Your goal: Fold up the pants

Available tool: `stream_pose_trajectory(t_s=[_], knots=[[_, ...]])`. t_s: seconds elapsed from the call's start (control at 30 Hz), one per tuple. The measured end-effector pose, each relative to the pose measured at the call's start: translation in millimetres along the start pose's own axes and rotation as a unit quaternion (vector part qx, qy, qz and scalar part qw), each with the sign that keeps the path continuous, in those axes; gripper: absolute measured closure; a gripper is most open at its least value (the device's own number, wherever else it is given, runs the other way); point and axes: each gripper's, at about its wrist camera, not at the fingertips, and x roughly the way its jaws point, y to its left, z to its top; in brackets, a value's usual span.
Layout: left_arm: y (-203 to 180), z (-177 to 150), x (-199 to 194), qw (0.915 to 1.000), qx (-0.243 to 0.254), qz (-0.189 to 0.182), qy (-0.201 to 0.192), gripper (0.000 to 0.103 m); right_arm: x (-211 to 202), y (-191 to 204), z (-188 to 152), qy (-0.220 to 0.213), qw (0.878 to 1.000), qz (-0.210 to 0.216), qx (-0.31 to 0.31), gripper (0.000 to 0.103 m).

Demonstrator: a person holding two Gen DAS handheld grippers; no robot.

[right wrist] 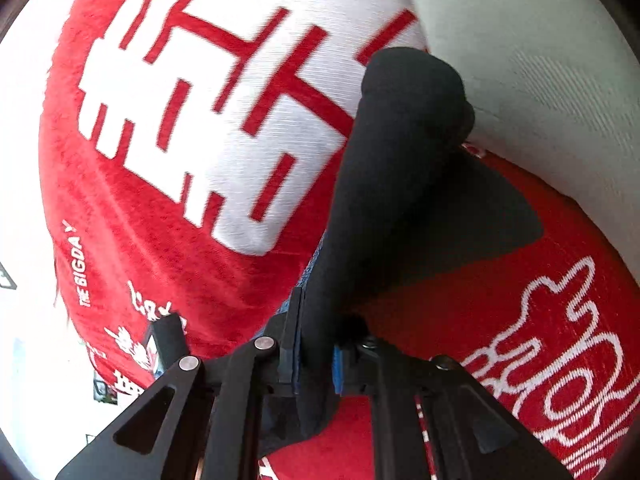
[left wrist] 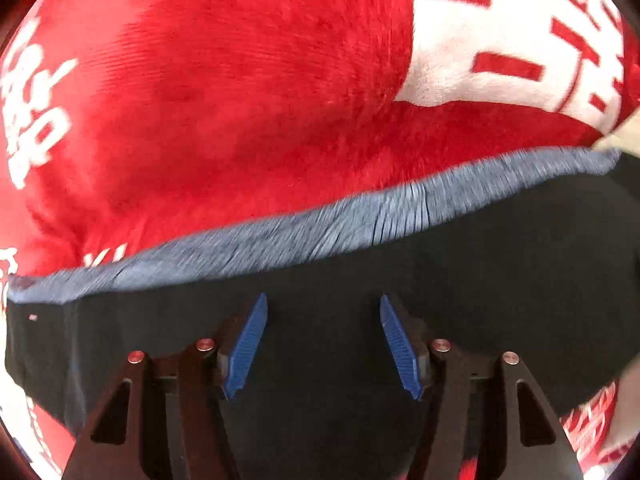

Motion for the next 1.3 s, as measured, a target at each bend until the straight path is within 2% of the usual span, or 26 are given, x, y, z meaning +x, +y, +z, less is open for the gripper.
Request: stream_pose_trajectory(t_s=[0.1,0.2,0.37,0.47,0.6,0.63,0.73,0.77,0.8,0.87,0.93,0.97,1.0,1.03,1.07,1.1,1.13,1.2,1.27,1.3], knots=[[4,-26,-14,0.9997,0.010,-0.019,0.011,0.042,-5,26,-4,0.008,0.999,-0.005,-0.041,0.091],[-1,-48,-7,0.9991,0.026,-0.019,0.026,0.041,-4,52,-9,0.018,0.996,-0.013,-0.081,0.091],[6,-58,-9,0.9984,0.032,-0.041,0.023,0.041,8,106,-31,0.041,0.984,-0.037,-0.171,0.091],[46,-64,-26,0.9973,-0.012,-0.068,0.026,0.041,21,143,-49,0.054,0.972,-0.044,-0.223,0.091],[125,-80,-58,0.9967,-0.067,-0.046,0.006,0.041,44,188,-86,0.075,0.950,-0.056,-0.297,0.091],[148,-86,-65,0.9962,-0.080,-0.034,0.002,0.041,53,199,-99,0.082,0.943,-0.062,-0.318,0.091],[208,-101,-73,0.9943,-0.107,-0.003,0.004,0.041,89,228,-147,0.102,0.909,-0.099,-0.391,0.091],[231,-107,-72,0.9931,-0.117,0.007,0.009,0.041,106,235,-169,0.111,0.894,-0.117,-0.418,0.091],[248,-113,-70,0.9917,-0.126,0.016,0.015,0.034,119,238,-188,0.117,0.878,-0.137,-0.443,0.091],[282,-122,-66,0.9882,-0.147,0.038,0.020,0.026,155,243,-232,0.133,0.841,-0.175,-0.493,0.090],[313,-137,-65,0.9862,-0.157,0.049,0.018,0.026,186,240,-273,0.149,0.800,-0.216,-0.540,0.087],[326,-135,-62,0.9856,-0.160,0.052,0.020,0.026,194,237,-288,0.149,0.783,-0.233,-0.557,0.083],[332,-137,-61,0.9848,-0.165,0.051,0.021,0.026,201,236,-301,0.143,0.768,-0.250,-0.572,0.082],[346,-147,-61,0.9836,-0.173,0.044,0.022,0.026,206,234,-315,0.132,0.747,-0.272,-0.593,0.079],[352,-146,-55,0.9830,-0.178,0.039,0.024,0.026,206,232,-322,0.124,0.736,-0.281,-0.604,0.074],[356,-146,-53,0.9828,-0.180,0.033,0.025,0.026,203,233,-330,0.117,0.728,-0.282,-0.614,0.071],[354,-143,-47,0.9831,-0.180,0.026,0.025,0.026,199,234,-333,0.117,0.728,-0.276,-0.617,0.064],[350,-138,-48,0.9841,-0.176,0.013,0.024,0.026,185,236,-337,0.126,0.727,-0.255,-0.625,0.057],[343,-132,-56,0.9853,-0.169,-0.018,0.020,0.026,166,237,-340,0.138,0.723,-0.237,-0.634,0.056],[339,-128,-57,0.9860,-0.162,-0.032,0.017,0.026,159,236,-338,0.142,0.728,-0.234,-0.629,0.056]])
